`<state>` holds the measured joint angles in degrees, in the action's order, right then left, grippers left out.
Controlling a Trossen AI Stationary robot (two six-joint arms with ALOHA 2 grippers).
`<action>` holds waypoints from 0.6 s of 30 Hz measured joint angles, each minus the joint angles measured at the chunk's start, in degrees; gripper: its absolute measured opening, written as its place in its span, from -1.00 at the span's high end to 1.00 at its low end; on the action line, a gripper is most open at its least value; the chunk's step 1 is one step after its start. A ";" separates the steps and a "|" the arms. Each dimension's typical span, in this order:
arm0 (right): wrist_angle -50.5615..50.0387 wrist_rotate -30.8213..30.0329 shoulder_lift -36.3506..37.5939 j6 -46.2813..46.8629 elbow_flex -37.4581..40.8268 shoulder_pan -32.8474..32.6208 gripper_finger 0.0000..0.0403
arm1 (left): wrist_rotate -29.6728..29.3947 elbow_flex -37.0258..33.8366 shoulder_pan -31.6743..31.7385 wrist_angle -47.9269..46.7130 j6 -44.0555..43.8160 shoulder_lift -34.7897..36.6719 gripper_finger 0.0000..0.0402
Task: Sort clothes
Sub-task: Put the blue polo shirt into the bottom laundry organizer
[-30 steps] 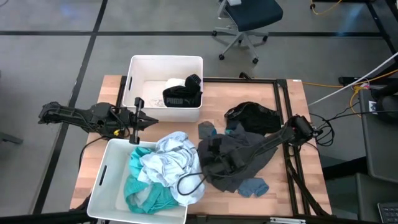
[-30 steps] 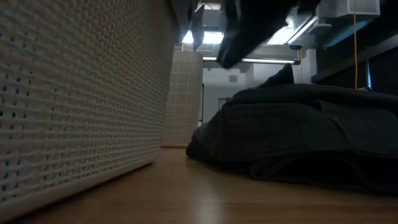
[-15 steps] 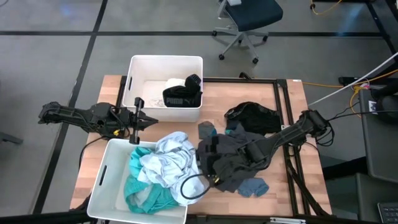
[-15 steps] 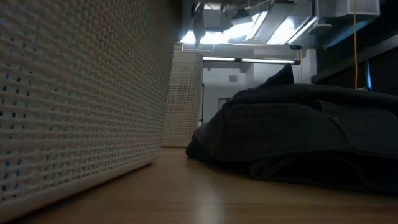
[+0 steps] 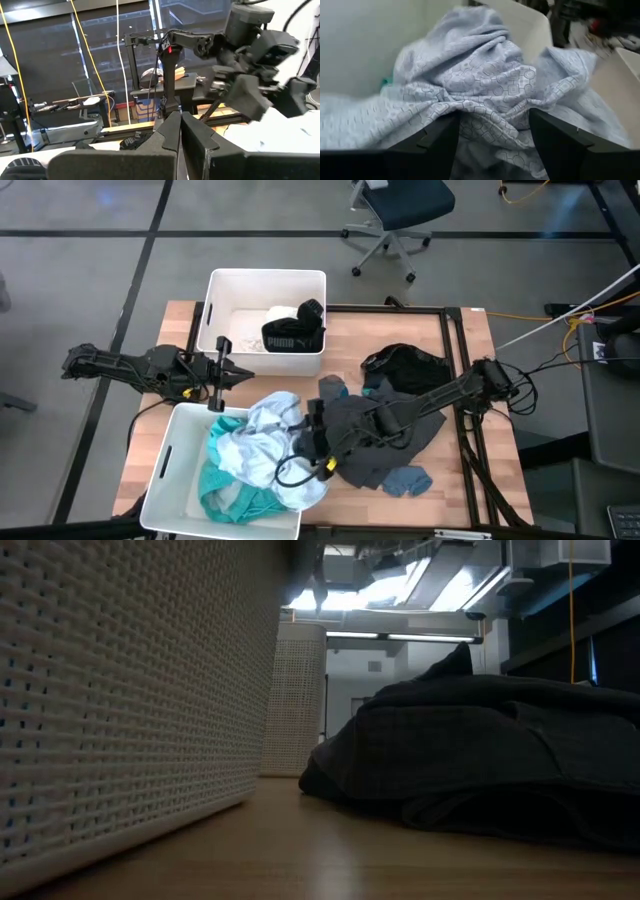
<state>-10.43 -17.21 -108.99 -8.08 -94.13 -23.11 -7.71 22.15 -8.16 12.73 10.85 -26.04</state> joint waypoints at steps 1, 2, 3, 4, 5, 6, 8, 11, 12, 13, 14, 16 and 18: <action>1.61 0.54 -0.80 -0.46 0.00 0.37 -0.20 | -0.02 0.00 0.00 0.00 0.00 0.00 0.97; 2.68 0.75 -1.73 -1.15 0.00 0.56 -0.20 | 0.00 0.00 0.02 0.00 0.00 0.00 0.97; 4.32 1.16 -2.68 -1.16 0.00 0.70 -0.20 | 0.00 0.00 0.00 0.00 0.02 0.01 0.97; 5.79 1.48 -3.28 -1.16 -0.04 0.87 -0.20 | -0.02 0.00 0.00 0.00 0.02 0.02 0.97; 6.12 1.83 -3.60 -1.12 -0.06 1.14 -0.20 | -0.01 0.00 0.02 -0.02 0.00 0.00 0.97; 6.75 1.84 -4.01 -1.12 -0.07 1.14 -0.20 | 0.00 0.00 0.01 -0.04 0.02 0.01 0.97; 7.34 2.15 -4.24 -1.12 -0.13 1.11 -0.20 | -0.01 0.00 0.02 -0.04 0.00 0.00 0.97; 4.99 1.38 -3.78 -1.22 -1.35 0.35 -0.20 | 0.00 0.00 0.00 -0.15 0.00 0.00 0.97; 3.31 0.76 -3.46 -1.32 -2.29 -0.14 -0.20 | 0.00 0.00 0.00 -0.15 0.00 -0.06 0.97; 1.33 0.23 -3.00 -1.41 -3.43 -0.86 -0.20 | 0.00 0.00 0.02 -0.15 0.00 -0.12 0.97; -0.55 -0.69 -2.43 -1.42 -5.03 -1.72 -0.20 | 0.00 0.00 0.00 -0.15 -0.01 -0.21 0.97; -6.33 -3.00 -0.39 -1.40 -8.28 -3.72 -0.20 | 0.13 0.00 -0.08 -0.11 -0.51 -0.37 0.97; -13.67 -5.85 1.18 -0.16 -11.79 -5.90 -0.20 | 1.03 0.00 -0.09 0.55 -1.40 -0.89 0.97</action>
<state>-24.10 -23.06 -107.80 -8.24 -105.91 -29.01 -6.67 22.15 -8.25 13.28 9.46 -26.94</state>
